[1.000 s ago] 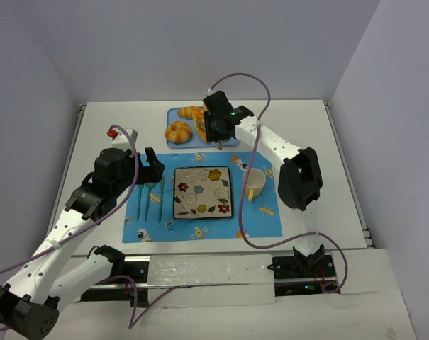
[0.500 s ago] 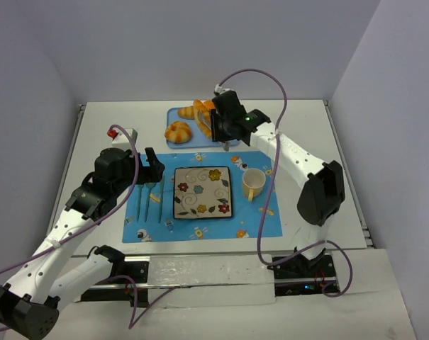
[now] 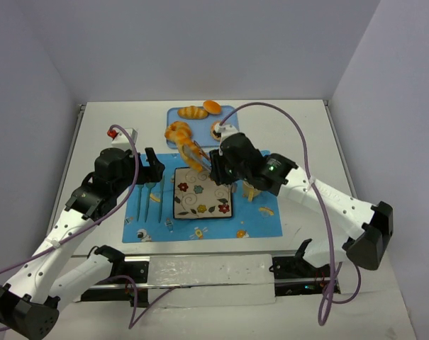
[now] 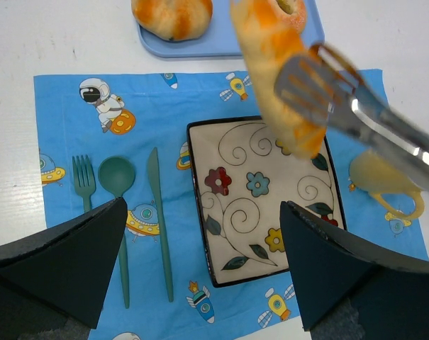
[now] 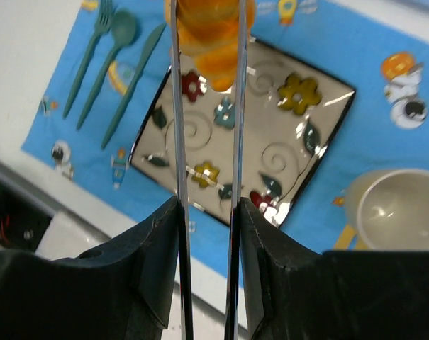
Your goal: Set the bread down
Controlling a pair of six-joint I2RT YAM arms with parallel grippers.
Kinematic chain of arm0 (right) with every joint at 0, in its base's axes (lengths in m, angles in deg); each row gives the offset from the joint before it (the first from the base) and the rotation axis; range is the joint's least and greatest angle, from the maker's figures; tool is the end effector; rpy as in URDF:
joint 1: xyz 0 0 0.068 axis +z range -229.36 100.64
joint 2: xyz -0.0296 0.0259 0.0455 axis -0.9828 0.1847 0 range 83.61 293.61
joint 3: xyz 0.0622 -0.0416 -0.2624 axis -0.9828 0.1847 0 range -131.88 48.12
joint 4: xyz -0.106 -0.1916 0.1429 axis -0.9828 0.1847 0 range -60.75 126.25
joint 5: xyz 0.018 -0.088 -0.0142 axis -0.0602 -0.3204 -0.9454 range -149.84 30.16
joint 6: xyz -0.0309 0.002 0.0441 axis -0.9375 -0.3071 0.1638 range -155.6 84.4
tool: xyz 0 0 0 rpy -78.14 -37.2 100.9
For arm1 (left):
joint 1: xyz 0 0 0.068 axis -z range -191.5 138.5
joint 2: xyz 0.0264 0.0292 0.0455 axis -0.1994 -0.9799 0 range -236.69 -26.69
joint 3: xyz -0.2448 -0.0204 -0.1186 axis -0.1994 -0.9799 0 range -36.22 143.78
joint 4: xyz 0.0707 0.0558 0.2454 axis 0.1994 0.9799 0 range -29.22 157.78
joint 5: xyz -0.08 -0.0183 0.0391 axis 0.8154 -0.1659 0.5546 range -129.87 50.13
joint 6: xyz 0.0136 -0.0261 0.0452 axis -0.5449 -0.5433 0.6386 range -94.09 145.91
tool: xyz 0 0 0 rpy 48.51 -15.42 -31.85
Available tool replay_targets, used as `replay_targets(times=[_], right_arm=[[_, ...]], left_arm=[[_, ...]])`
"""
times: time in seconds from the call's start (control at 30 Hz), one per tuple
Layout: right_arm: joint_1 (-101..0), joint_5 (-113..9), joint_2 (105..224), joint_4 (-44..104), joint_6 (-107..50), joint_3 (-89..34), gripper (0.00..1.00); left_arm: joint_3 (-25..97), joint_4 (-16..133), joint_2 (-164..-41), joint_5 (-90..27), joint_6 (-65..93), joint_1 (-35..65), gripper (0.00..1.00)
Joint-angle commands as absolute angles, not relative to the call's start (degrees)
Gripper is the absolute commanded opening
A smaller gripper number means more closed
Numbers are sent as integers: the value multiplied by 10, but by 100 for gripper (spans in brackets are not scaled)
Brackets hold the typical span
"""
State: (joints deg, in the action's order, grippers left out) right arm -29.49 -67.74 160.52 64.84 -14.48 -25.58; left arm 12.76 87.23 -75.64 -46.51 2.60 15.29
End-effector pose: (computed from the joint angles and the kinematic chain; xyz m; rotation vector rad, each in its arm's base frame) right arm 0.1929 0.2210 0.3485 -0.4951 2.2370 0.5083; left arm 0.1710 -0.0818 0.3240 -0.0112 2.0560 -0.4311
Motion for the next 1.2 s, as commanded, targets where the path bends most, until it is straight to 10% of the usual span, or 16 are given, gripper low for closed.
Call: replay_targets(times=[0.0,0.47,1.17], right_arm=[[-263,-694,1563,629,-121,-207,8],[-179,-750,1534,655,-66,-115,12],[-156,-771,1574,665,-60,-111,50]], left_arm=[[129,861,-747,-466,29,150,99],[129,861,-744,-466,29,150,99],[129,861,-745,-467,29,150,99]])
